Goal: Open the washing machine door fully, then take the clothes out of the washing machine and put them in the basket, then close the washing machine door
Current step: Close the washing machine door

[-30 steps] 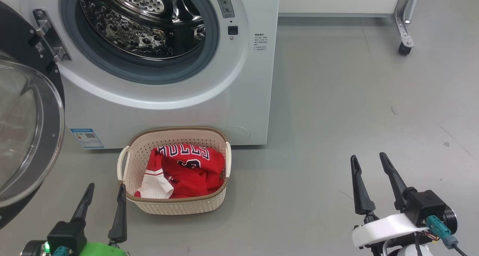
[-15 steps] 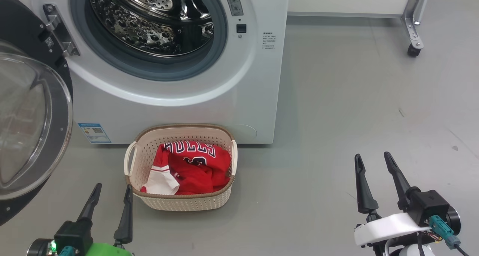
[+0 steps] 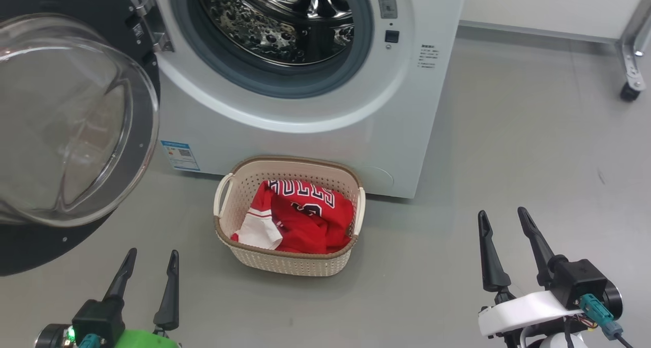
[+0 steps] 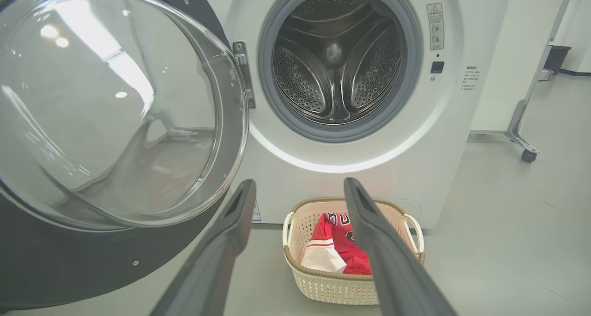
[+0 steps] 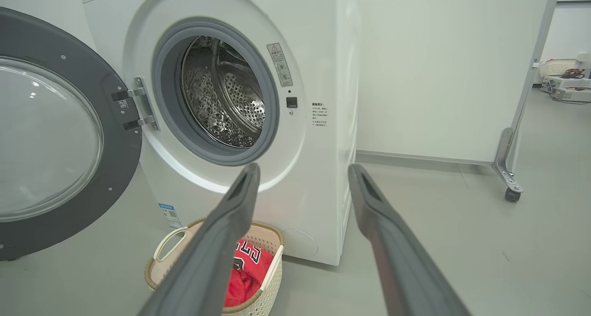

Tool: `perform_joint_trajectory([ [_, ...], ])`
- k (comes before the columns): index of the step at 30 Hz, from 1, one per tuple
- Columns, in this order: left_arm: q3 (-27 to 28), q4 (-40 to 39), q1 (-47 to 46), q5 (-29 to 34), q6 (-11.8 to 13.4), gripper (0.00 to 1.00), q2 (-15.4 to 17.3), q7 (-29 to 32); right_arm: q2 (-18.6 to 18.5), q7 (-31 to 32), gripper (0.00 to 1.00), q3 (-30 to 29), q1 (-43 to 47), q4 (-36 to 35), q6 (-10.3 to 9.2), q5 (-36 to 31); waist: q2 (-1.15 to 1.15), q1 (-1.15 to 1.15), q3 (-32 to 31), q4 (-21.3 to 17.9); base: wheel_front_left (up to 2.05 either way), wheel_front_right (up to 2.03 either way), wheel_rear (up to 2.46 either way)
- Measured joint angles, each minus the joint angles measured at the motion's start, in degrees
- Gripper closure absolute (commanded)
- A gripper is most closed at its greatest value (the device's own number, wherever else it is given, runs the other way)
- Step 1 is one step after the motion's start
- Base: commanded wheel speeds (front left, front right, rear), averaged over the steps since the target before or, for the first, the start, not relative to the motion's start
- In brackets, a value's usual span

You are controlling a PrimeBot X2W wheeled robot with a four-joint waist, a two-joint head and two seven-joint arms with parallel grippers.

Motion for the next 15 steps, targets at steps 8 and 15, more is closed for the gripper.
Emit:
perform_joint_trajectory([
  [8,0.85,-0.02,-0.01,0.01,0.0,0.0,-0.02,0.0,0.0,0.0,0.0,1.07,-0.02,0.64,0.86,0.49,0.0,0.0,-0.09,5.95,0.0,0.0,0.0],
  [15,0.91,0.02,0.0,0.16,0.0,0.0,-0.02,0.0,0.0,0.0,0.0,1.47,-0.02,0.9,0.9,0.99,0.0,0.0,-0.35,11.42,0.0,0.0,0.0],
])
